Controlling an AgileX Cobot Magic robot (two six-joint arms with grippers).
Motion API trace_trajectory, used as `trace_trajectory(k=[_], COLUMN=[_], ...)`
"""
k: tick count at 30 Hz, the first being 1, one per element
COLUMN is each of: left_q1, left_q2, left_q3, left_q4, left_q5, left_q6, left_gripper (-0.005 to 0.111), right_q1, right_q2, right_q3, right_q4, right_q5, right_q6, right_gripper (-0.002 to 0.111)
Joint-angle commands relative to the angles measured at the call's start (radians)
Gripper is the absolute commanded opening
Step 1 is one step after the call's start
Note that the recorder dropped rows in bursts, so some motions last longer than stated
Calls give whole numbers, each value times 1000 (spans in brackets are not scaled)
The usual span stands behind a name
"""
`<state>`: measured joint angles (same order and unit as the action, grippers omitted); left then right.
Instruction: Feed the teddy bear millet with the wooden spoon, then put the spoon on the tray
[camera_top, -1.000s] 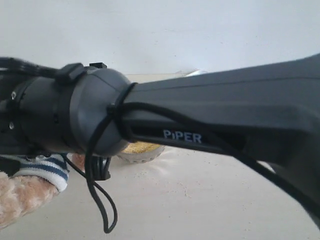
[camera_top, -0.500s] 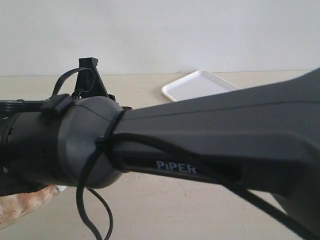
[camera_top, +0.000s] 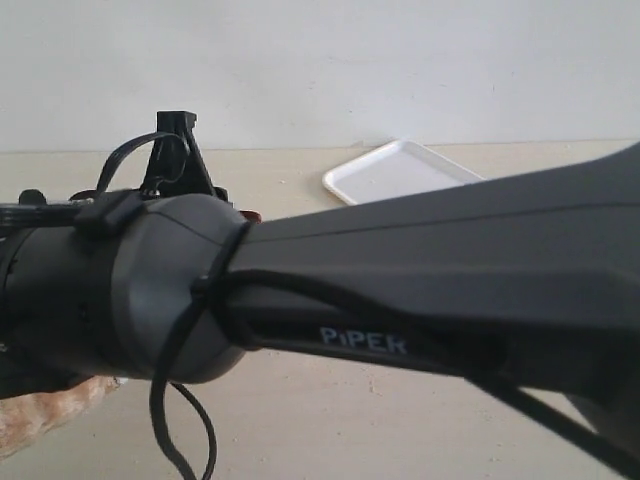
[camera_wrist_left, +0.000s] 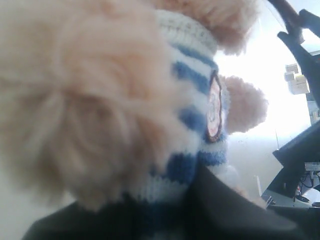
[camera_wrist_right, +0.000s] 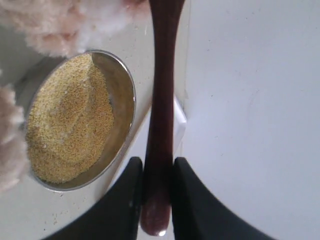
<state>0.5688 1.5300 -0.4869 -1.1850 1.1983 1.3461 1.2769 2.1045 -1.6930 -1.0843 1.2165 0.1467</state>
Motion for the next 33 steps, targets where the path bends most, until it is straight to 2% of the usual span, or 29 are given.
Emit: trace_trajectory(k=[1, 5, 17, 22, 27, 33], left_q1=[5, 5, 5, 5, 5, 5], left_q2=[-9, -9, -9, -9, -9, -9], left_q3=[4, 4, 4, 4, 4, 4], left_q4=[-11, -11, -11, -11, -11, -11], left_q5=[23, 23, 23, 23, 23, 23], left_q6=[8, 8, 8, 8, 8, 8], left_gripper=[7, 7, 7, 7, 7, 7], right_q1=[-24, -76, -259, -344, -383, -366], right_q2=[-79, -144, -288, -290, -287, -235], right_q3=[-2, 4, 198, 216, 216, 214], right_q4=[103, 278, 530, 635, 609, 334], right_q5=[5, 5, 5, 5, 5, 5], right_q6=[10, -6, -115, -214, -283, -290], right_gripper=[11, 11, 11, 11, 11, 11])
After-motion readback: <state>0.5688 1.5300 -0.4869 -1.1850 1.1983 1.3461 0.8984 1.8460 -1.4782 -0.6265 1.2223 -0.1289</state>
